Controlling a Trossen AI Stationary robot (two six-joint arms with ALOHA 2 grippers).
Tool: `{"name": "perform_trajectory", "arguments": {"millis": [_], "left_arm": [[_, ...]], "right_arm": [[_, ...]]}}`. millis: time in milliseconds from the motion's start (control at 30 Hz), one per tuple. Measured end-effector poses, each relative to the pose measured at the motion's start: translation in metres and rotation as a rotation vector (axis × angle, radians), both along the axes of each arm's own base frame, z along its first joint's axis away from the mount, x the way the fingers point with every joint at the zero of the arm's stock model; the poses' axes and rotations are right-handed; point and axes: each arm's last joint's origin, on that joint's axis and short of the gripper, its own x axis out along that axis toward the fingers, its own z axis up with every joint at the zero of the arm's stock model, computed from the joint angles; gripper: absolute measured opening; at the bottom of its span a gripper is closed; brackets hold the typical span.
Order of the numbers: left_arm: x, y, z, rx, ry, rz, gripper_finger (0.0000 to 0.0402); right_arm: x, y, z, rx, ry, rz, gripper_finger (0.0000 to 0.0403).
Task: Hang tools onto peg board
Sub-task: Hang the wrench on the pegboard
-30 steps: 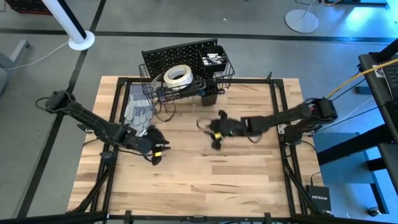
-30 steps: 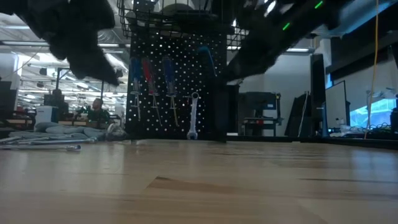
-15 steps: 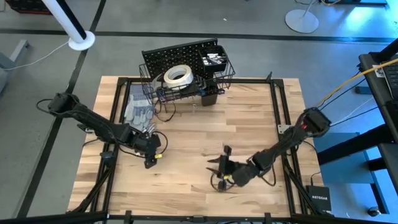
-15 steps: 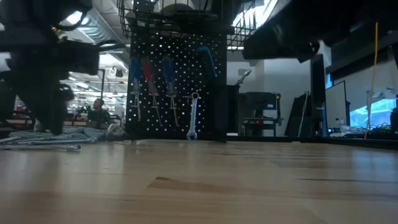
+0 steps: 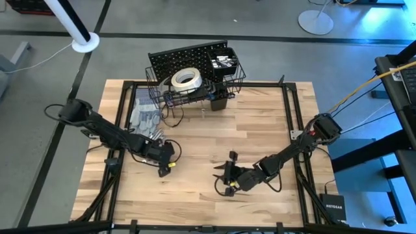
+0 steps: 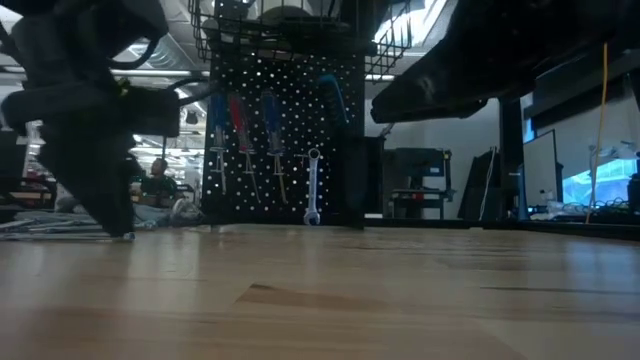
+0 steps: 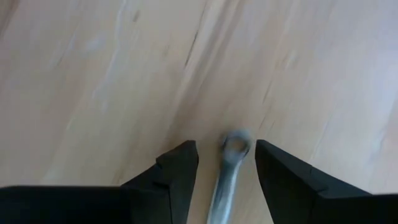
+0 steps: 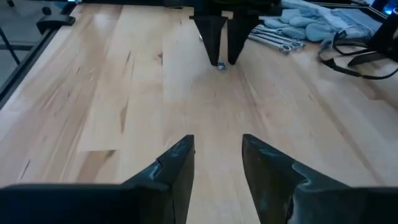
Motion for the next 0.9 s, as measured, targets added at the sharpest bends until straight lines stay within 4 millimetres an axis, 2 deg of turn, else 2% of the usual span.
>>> {"name": "perform_trajectory", "arguments": {"millis": [267, 367, 433, 533, 633, 767, 900], "left_arm": [[0.026, -0.003, 0.009, 0.059, -0.298, -0.004, 0.0154], [0.033, -0.002, 0.008, 0.06, -0.33, -0.031, 0.0154], [0.037, -0.002, 0.02, 0.044, -0.305, -0.068, 0.0154], [0.027, -0.003, 0.036, 0.055, -0.157, -0.085, 0.0154], [0.008, -0.004, 0.042, 0.079, 0.015, -0.077, 0.0154], [-0.014, -0.006, 0.032, 0.099, 0.166, -0.041, 0.0154], [-0.018, -0.01, 0.019, 0.093, 0.089, -0.056, 0.0154]], "right_arm": [[0.002, -0.004, 0.0, -0.007, 0.0, -0.012, 0.0138], [0.003, -0.006, 0.0, -0.001, -0.001, -0.02, 0.0138], [0.004, -0.006, 0.0, 0.001, -0.005, -0.02, 0.0138], [0.004, -0.006, 0.001, 0.004, -0.009, -0.019, 0.0138], [0.004, -0.006, 0.001, 0.004, -0.008, -0.019, 0.0138], [0.004, -0.006, 0.001, 0.001, -0.007, -0.017, 0.0138], [0.004, -0.006, 0.001, -0.001, -0.006, -0.016, 0.0138]]}}
